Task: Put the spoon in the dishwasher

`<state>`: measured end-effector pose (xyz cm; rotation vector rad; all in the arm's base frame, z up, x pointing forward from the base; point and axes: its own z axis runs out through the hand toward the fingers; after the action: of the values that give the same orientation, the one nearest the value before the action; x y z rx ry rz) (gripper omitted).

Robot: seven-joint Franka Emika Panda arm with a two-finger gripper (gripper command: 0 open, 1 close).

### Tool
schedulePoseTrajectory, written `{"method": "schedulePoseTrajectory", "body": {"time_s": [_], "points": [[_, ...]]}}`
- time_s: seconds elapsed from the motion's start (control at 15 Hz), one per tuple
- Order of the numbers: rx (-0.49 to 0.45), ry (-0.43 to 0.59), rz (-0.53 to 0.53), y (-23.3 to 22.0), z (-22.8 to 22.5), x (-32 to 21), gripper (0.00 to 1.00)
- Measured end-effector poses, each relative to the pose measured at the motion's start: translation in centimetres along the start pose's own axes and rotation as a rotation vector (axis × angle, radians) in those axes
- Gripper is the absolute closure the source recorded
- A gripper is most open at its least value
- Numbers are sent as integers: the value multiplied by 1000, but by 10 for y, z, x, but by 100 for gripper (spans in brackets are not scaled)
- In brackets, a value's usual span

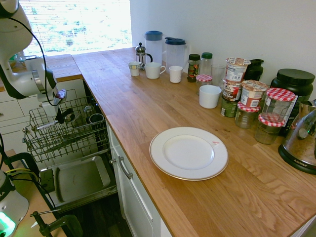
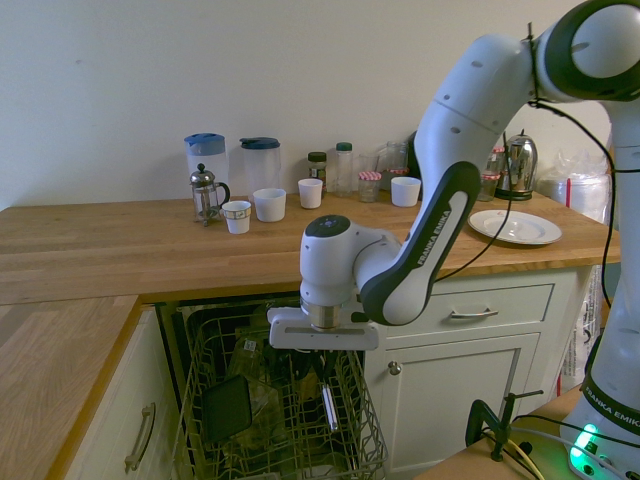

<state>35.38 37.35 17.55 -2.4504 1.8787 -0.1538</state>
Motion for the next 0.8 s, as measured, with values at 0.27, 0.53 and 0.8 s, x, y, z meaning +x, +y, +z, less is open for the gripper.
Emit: {"method": "schedulePoseTrajectory", "body": {"time_s": [0.27, 0.53, 0.8], "points": [[-31, 3, 18, -13, 41, -6, 100], [-33, 7, 22, -12, 55, -7, 0], [-26, 8, 19, -11, 56, -11, 0]]}}
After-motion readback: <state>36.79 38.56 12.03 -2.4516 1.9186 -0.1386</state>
